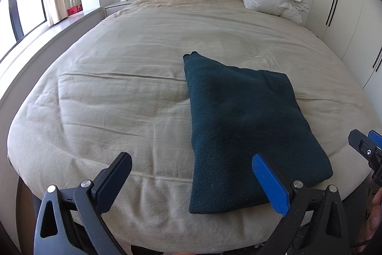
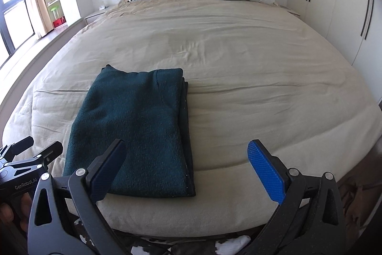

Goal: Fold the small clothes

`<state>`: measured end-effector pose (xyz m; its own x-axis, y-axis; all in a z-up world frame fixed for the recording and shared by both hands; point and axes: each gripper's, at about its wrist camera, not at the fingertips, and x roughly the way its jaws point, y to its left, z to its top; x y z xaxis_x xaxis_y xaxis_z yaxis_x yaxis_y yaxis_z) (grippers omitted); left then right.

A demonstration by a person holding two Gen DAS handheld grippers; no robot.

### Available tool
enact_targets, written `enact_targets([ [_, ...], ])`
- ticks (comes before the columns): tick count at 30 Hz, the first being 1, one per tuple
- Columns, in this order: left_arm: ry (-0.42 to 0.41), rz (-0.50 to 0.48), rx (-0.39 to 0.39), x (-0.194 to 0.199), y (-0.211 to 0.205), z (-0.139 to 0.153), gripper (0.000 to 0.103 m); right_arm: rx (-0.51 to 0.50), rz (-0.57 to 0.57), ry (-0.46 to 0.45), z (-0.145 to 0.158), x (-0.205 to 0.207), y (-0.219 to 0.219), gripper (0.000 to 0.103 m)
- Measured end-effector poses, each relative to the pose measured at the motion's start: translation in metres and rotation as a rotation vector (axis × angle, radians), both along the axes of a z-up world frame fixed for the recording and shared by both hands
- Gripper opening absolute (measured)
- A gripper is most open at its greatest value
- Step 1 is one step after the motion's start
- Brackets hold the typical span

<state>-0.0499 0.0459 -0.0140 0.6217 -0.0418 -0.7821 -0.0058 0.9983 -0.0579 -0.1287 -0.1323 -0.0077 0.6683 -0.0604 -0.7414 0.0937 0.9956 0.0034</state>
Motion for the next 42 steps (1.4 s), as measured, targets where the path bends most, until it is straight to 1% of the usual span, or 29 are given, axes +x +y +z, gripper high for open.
enact_targets([
  [13,-0.011,0.003,0.003,-0.002,0.002,0.002,0.103,-0.007,0.013,0.015,-0.002,-0.003,0.006,0.103],
  [17,-0.015,0.004,0.015,-0.003,0.001,0.003,0.103,-0.01,0.015,0.018,-0.003,-0.003,0.007,0.103],
  [42,-0.008,0.008,0.016,-0.003,0.0,0.002,0.103,-0.008,0.005,0.035,-0.01,-0.004,0.006,0.103],
])
